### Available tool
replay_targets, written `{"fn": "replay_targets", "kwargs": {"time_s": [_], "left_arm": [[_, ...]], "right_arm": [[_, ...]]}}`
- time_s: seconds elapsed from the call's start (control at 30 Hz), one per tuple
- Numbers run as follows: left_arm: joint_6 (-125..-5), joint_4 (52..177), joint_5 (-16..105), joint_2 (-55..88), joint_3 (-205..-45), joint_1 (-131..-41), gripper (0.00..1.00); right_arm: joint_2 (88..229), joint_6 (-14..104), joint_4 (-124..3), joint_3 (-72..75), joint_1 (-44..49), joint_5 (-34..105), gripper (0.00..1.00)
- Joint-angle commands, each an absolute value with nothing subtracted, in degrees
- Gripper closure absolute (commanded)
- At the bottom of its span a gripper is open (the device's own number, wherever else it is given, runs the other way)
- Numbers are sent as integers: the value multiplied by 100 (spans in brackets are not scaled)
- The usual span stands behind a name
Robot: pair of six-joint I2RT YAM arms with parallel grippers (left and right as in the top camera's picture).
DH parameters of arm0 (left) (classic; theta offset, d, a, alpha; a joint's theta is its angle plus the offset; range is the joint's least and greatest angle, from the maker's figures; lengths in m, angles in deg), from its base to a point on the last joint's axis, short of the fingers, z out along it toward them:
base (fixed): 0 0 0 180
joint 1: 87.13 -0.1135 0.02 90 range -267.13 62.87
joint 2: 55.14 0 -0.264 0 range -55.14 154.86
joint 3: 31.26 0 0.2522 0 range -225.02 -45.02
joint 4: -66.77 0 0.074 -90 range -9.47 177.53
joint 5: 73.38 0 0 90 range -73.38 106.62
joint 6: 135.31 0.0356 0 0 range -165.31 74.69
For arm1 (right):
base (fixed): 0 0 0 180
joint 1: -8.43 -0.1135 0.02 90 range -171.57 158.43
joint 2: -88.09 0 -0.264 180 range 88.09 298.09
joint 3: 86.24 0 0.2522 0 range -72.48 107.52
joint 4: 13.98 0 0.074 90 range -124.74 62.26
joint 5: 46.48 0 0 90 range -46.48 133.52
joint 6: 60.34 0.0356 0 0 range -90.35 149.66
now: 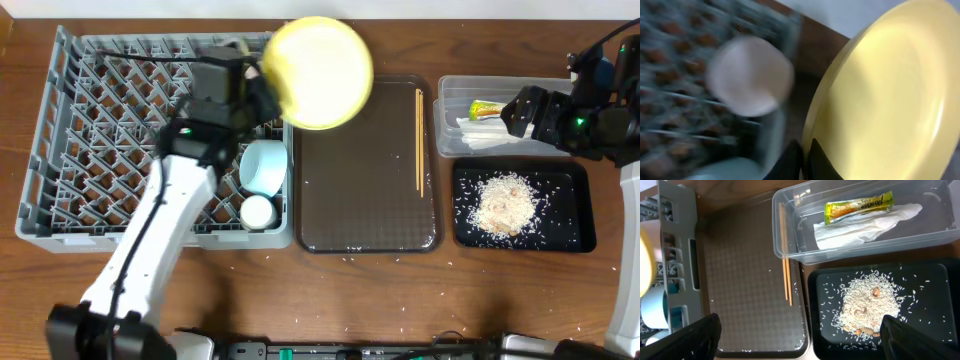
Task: Sort waste into correct bins and load items into the dishwasher
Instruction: 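Lift the yellow plate and swing it over the rack, then lower the yellow plate upright into the rack and release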
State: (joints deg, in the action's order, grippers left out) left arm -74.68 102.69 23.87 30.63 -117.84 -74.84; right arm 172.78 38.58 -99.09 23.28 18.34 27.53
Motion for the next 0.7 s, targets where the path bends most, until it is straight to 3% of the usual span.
{"fn": "replay_targets", "kwargs": {"time_s": [0.0,0.33,0.67], "left_arm": [[-6589,10498,1495,2727,-11799,-7794,93],[-4858,10443,-632,2716,-11799,-8524,93],[-3536,9713,-1154,3153,-11799,-8959,93]], "right_arm": [[17273,3880,-9916,2379,1858,2766,1],[17273,3880,-9916,2379,1858,2766,1],[17273,3880,-9916,2379,1858,2766,1]]}}
